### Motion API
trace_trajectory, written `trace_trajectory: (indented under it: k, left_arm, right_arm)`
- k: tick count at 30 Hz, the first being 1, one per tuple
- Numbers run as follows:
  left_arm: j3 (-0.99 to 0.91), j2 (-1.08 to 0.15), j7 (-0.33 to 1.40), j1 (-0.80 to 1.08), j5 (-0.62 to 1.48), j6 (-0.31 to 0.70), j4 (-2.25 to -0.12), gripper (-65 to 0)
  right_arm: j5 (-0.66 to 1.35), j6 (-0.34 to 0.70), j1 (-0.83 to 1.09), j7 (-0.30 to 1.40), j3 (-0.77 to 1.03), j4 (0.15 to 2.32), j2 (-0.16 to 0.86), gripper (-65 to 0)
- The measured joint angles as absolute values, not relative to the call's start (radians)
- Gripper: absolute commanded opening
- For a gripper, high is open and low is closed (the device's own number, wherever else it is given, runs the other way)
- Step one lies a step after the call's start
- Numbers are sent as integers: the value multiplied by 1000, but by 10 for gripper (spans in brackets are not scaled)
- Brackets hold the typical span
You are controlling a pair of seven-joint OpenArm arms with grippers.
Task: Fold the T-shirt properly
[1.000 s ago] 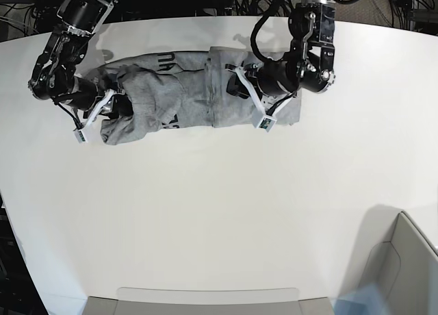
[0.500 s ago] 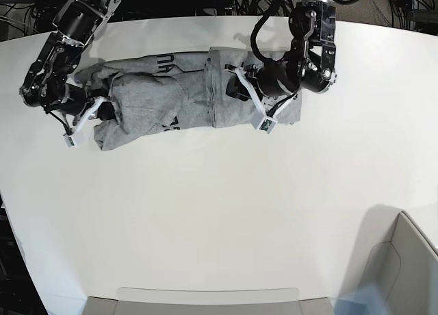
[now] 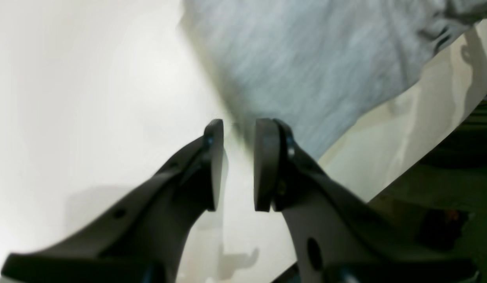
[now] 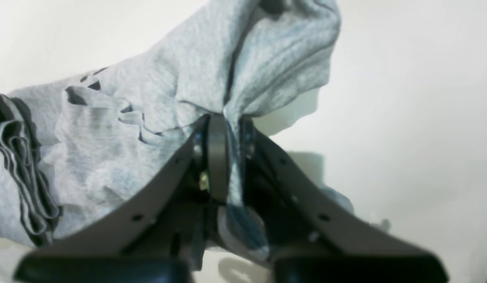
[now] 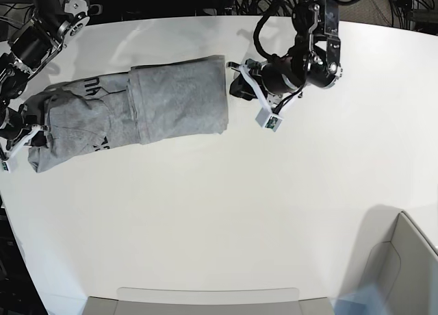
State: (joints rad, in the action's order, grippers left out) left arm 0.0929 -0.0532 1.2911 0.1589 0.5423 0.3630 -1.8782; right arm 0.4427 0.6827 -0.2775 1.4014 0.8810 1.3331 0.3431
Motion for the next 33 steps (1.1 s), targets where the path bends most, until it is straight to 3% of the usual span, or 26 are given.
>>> trace_trajectory:
  k: [4, 9, 19, 26, 33]
  left_arm:
    - [10, -69, 1291, 186, 546, 363, -1878, -517]
    - [-49, -155, 1297, 240, 536, 362, -1878, -517]
    - [-86, -184, 1292, 258, 539, 363, -1878, -517]
    - [-88, -186, 1292, 258, 538, 363, -1878, -517]
    - [-88, -186, 1292, 257, 539, 363, -1878, -517]
  right_arm:
    - [427, 683, -260, 1411, 853, 1494, 308, -650]
    - [444, 673, -177, 1412, 666, 1718, 179, -650]
    - [452, 383, -62, 1412, 338, 1965, 44, -650]
    - [433, 158, 15, 1382, 119, 1984, 47, -650]
    - [440, 107, 56, 1321, -70, 1983, 91, -650]
